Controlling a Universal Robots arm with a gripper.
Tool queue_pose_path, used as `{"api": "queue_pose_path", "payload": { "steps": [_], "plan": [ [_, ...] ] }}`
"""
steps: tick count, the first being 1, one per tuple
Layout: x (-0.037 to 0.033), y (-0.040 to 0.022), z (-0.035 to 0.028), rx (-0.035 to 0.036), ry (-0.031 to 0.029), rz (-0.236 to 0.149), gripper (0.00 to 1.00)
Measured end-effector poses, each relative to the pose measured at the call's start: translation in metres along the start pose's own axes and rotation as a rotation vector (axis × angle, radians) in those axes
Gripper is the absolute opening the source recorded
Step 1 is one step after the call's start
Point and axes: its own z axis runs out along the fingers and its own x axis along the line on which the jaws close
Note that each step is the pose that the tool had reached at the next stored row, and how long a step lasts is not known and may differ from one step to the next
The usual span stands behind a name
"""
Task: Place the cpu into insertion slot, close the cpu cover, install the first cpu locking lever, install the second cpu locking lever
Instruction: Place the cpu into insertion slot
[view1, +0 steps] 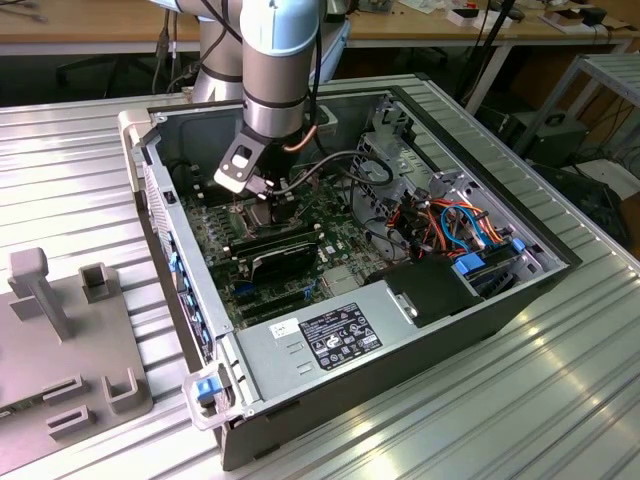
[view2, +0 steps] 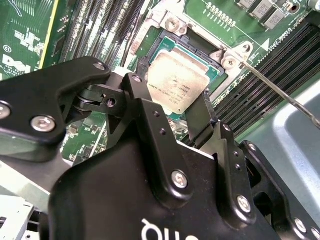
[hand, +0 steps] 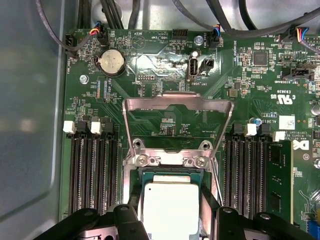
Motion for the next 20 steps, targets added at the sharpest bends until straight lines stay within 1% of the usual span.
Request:
{"api": "queue_pose_path", "payload": {
  "steps": [15, 17, 18, 20],
  "plan": [
    [0.0000, -0.0001, 0.0021, -0.0003, 0.0003, 0.000, 0.55],
    [0.0001, -0.0001, 0.0024, -0.0007, 0.0011, 0.000, 0.56],
    [0.0001, -0.0001, 0.0024, -0.0005, 0.0009, 0.000, 0.61],
    [0.0000, -0.0002, 0.0022, -0.0002, 0.0004, 0.000, 0.61]
  ]
}}
